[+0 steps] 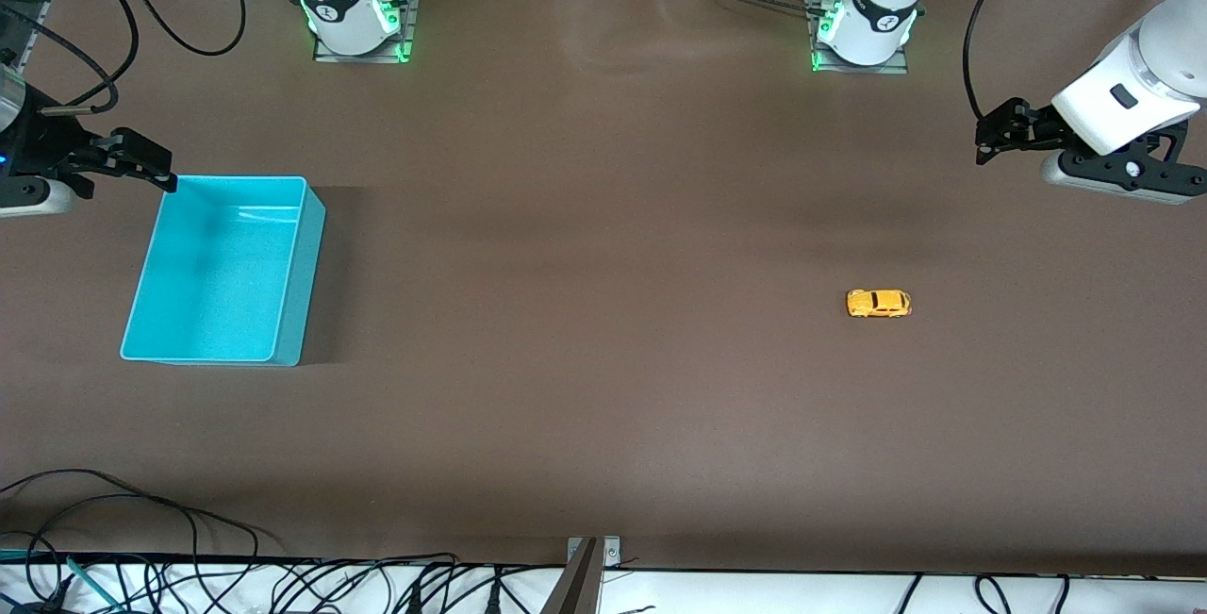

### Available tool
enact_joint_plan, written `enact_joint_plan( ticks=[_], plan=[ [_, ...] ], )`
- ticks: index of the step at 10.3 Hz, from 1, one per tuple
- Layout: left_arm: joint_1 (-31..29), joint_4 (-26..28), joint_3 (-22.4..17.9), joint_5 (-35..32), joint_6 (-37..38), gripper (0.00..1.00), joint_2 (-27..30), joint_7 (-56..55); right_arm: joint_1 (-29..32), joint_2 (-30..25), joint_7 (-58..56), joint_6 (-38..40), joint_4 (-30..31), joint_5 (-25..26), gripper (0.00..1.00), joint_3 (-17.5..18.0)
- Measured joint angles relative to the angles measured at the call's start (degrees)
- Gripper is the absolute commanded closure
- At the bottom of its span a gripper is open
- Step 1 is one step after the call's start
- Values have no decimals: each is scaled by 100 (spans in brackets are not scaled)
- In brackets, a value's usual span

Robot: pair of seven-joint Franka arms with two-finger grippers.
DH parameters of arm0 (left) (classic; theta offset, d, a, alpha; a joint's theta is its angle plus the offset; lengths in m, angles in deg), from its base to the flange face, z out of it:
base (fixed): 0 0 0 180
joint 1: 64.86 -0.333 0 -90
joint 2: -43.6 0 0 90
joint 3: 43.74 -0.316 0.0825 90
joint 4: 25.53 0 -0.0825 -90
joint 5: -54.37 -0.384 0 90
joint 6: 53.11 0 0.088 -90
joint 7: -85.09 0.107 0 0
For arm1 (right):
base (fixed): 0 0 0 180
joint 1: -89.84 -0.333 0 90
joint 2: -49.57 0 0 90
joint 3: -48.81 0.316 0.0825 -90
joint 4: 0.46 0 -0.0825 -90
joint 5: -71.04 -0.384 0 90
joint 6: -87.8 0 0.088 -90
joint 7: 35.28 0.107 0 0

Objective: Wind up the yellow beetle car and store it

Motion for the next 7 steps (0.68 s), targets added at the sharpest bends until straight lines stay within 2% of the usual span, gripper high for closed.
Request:
enact_joint_plan(
  ticks=[7],
  plan=[
    [-6,-1,0,0,6,0,1,-1,0,0,-53,6,0,0,0,0]
  ],
)
